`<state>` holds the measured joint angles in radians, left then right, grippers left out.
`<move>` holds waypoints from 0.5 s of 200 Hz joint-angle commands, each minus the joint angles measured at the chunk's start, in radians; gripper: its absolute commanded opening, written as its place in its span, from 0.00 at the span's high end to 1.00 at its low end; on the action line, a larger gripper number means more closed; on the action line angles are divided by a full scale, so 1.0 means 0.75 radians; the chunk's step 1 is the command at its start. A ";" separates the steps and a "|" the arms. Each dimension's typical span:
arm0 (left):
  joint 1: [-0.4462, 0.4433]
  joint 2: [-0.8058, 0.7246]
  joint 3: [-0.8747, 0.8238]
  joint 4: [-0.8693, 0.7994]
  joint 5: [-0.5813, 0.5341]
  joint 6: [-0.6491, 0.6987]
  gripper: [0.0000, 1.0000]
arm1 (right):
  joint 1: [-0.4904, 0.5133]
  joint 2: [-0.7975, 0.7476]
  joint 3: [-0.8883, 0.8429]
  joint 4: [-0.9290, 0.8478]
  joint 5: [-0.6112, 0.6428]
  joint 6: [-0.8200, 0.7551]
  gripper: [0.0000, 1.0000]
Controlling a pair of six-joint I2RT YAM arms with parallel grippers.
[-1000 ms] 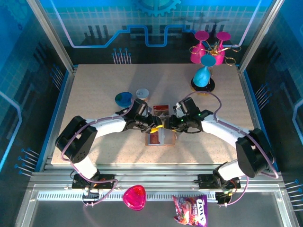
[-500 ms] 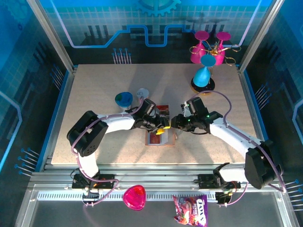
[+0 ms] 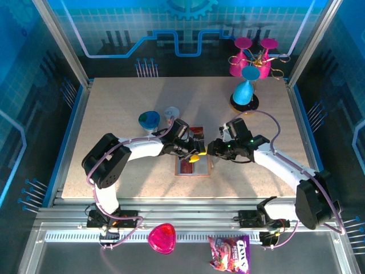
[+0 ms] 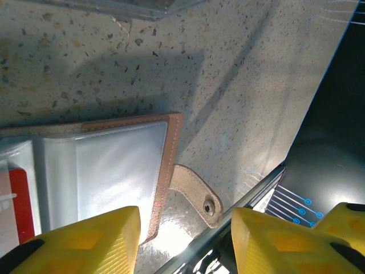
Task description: Take the credit cards out of the card holder
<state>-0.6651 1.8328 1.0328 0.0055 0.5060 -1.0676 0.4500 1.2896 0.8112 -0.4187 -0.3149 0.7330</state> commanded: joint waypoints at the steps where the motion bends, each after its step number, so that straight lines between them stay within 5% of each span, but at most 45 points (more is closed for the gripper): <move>1: -0.009 0.004 0.009 -0.015 0.018 0.018 0.54 | -0.014 0.013 -0.019 0.000 -0.032 -0.002 0.65; 100: 0.063 -0.156 -0.177 0.020 -0.033 0.018 0.54 | 0.078 0.168 0.045 0.077 -0.068 0.044 0.66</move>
<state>-0.6399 1.7733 0.9401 0.0082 0.4942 -1.0676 0.4793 1.3804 0.8120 -0.3748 -0.3489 0.7490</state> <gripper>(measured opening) 0.457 0.340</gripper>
